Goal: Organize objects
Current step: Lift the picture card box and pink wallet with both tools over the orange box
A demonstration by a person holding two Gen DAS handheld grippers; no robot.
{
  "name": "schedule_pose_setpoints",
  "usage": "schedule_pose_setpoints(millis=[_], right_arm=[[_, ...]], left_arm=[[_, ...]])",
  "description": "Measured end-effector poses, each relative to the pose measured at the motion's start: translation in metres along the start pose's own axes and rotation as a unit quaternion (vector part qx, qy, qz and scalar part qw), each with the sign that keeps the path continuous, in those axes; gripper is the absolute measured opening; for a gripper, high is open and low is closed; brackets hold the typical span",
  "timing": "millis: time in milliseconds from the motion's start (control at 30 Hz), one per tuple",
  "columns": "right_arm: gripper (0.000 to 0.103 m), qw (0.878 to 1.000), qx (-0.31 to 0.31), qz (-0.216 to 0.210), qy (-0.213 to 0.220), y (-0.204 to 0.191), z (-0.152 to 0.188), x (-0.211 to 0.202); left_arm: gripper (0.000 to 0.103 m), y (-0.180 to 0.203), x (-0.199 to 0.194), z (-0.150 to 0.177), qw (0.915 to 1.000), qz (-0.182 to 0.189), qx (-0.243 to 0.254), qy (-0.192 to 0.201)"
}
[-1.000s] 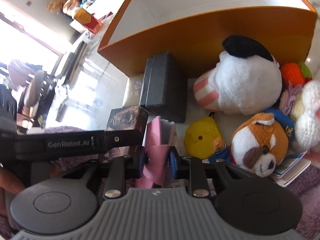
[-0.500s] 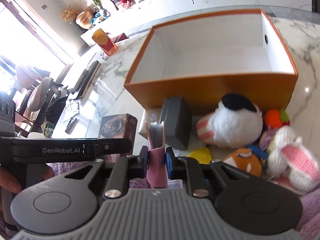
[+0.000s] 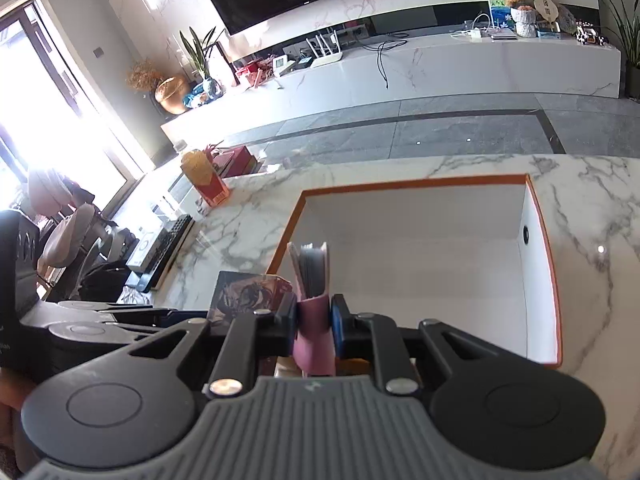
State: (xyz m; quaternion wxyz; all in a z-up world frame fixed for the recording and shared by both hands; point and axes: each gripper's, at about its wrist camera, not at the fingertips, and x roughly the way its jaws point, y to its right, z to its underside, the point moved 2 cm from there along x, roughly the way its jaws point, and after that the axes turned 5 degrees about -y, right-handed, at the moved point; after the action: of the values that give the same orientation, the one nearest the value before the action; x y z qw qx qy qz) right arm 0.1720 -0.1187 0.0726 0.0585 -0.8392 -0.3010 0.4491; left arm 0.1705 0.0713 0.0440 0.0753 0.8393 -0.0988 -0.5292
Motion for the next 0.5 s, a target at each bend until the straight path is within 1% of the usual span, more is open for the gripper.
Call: schedule_pose_setpoints(millis=[133,233,333,400,500], right_arm=[[0.018,1.000,0.001,0.025,0.002,0.013,-0.026,0.022],[0.018,0.999,0.004,0.039,-0.008,0.025,-0.036,0.043],[0.018,0.999,0.017,0.042,-0.029,0.039,-0.039,0.067],[0.018,0.998,0.026,0.041,-0.045,0.047,-0.038,0.082],[0.018,0.996,0.040,0.034,-0.065,0.056,-0.031,0.102]], left_arm=[[0.070,0.000,0.025,-0.023,0.9999,-0.011,0.007,-0.011],[0.070,0.000,0.047,-0.030,0.9994,-0.023,0.015,-0.020],[0.070,-0.001,0.069,-0.032,0.9983,-0.042,0.023,-0.035],[0.070,-0.002,0.083,-0.032,0.9973,-0.047,0.026,-0.050],[0.070,-0.003,0.100,-0.030,0.9955,-0.058,0.030,-0.068]])
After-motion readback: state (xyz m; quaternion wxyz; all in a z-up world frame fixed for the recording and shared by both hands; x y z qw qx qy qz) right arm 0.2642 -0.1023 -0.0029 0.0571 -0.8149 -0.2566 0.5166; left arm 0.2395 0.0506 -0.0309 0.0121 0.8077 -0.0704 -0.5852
